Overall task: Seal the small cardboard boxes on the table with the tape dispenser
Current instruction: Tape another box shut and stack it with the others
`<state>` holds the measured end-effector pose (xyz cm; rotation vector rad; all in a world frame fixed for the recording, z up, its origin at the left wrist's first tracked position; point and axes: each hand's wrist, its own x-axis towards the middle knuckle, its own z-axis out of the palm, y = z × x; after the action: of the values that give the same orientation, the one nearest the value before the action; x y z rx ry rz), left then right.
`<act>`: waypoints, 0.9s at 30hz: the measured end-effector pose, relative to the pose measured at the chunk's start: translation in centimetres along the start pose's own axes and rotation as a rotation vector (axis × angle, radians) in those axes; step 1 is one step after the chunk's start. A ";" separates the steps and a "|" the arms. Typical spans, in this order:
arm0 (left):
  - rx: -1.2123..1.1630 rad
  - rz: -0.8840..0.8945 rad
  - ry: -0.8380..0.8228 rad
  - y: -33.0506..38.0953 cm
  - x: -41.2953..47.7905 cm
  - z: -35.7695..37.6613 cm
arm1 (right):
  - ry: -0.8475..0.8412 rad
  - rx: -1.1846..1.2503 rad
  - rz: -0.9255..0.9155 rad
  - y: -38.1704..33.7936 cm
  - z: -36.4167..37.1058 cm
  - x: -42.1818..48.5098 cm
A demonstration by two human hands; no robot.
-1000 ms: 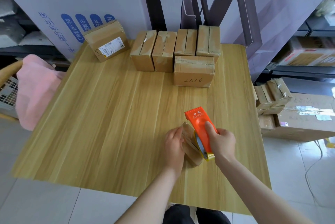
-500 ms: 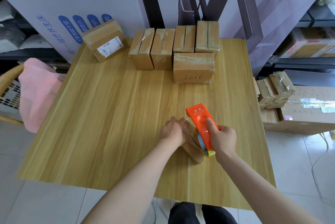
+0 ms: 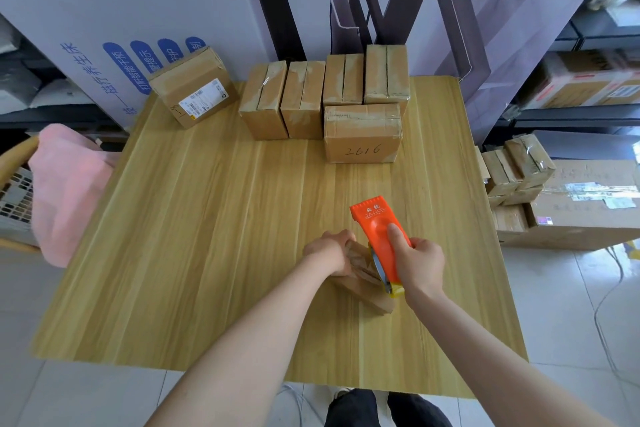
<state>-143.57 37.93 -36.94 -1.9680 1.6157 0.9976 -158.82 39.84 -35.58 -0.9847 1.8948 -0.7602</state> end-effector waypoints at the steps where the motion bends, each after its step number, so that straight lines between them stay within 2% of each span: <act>1: -0.097 -0.039 -0.004 -0.3 -0.4 0.7 | 0.001 0.005 -0.010 -0.2 0.1 0.1; 4: -0.499 -0.182 0.050 -0.7 -1.5 3.2 | -0.046 0.041 -0.042 -1.2 0.8 0.7; 9: -1.033 -0.310 0.280 1.0 -3.7 7.2 | -0.185 0.155 -0.120 -2.8 0.1 1.1; 10: -1.061 -0.320 0.291 1.3 -4.0 7.5 | -0.204 0.185 -0.139 -3.0 -0.6 0.9; 13: -0.897 -0.316 0.302 1.4 -4.4 7.8 | -0.257 0.232 -0.207 -3.7 -3.4 -0.4; 15: -0.931 -0.229 0.359 1.3 -4.8 6.5 | -0.291 0.251 -0.267 -4.7 -5.5 -1.4; 18: -1.109 -0.039 0.545 1.5 -6.7 1.0 | -0.318 0.255 -0.362 -6.5 -8.6 -2.7; 21: -1.352 0.253 0.595 1.6 -9.9 -5.3 | -0.300 0.222 -0.465 -8.2 -10.8 -3.5; 24: -1.340 0.516 0.641 1.7 -13.4 -9.2 | -0.251 0.180 -0.533 -9.7 -12.0 -3.9; 27: -1.191 0.651 0.656 2.2 -15.6 -10.8 | -0.208 0.140 -0.584 -10.7 -12.5 -4.3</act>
<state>-143.90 40.33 -17.99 -2.7413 2.4397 2.0765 -164.73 39.71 -19.67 -1.4873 1.3592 -1.0582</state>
